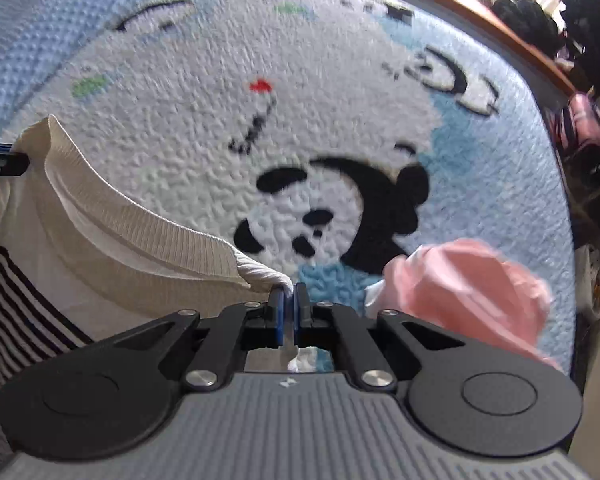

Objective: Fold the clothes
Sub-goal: 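Lay the sweater flat on the quilt and open both grippers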

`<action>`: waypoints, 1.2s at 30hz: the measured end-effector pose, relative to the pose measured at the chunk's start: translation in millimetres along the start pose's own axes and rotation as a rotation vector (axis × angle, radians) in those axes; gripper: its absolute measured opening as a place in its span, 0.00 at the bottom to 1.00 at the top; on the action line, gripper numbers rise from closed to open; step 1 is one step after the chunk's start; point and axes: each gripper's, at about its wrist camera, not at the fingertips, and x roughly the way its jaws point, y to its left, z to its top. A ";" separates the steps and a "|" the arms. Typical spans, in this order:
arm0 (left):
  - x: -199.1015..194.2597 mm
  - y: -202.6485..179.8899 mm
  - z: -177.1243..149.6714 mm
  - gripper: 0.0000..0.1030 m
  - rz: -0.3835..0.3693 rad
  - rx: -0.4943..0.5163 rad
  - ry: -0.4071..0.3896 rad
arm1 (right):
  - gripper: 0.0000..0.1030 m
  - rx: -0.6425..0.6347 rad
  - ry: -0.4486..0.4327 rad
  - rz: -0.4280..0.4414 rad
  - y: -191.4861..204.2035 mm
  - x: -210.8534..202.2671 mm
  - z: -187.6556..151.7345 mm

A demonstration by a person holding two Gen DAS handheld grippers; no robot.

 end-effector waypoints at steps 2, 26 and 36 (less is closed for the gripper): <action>28.6 -8.4 -8.0 0.04 0.005 0.005 0.017 | 0.04 0.047 0.009 0.009 -3.4 27.9 -8.2; -31.5 96.9 -87.4 0.80 0.062 -0.092 -0.128 | 0.42 0.369 -0.147 0.192 -70.4 -52.7 -137.9; -72.1 132.4 -266.9 0.66 -0.104 -0.317 0.130 | 0.38 0.644 -0.013 0.317 -10.5 -78.7 -279.9</action>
